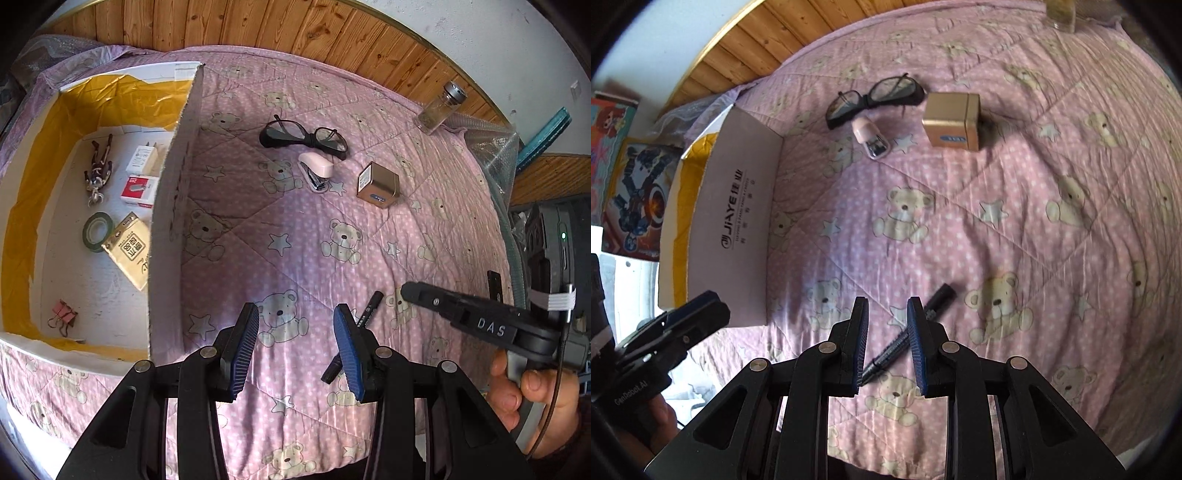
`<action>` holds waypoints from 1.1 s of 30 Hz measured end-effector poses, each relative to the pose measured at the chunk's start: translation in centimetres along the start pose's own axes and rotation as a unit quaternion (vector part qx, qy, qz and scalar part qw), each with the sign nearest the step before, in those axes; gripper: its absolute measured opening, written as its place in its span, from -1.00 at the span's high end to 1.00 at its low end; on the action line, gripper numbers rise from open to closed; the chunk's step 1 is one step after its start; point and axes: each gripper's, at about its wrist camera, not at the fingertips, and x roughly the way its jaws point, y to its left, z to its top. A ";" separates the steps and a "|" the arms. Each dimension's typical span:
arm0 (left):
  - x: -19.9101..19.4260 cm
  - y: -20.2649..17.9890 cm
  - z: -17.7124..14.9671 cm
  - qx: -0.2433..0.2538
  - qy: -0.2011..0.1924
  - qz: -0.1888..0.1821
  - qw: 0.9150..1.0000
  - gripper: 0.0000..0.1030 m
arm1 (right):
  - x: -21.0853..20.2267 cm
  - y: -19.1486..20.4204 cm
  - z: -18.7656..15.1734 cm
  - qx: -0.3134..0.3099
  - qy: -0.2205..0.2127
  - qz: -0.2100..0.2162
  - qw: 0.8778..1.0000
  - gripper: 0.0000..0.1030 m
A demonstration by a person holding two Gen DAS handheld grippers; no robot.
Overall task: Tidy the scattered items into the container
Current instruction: 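Grasp the pink stapler with the left gripper while the right gripper grasps the black marker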
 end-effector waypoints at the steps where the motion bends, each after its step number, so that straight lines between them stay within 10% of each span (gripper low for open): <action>1: 0.4 -0.3 0.3 0.000 0.002 -0.002 1.000 0.06 | 0.4 -0.3 -0.3 0.006 0.006 0.002 1.000 0.52; 22: 11.5 -3.8 14.5 -0.033 -0.023 0.004 0.999 -0.13 | 6.7 -2.2 -2.3 0.046 0.069 0.013 0.997 0.33; 33: 17.9 -1.8 14.9 -0.039 0.007 0.049 0.998 0.03 | 7.4 -2.2 -2.6 0.052 0.064 -0.009 0.997 0.38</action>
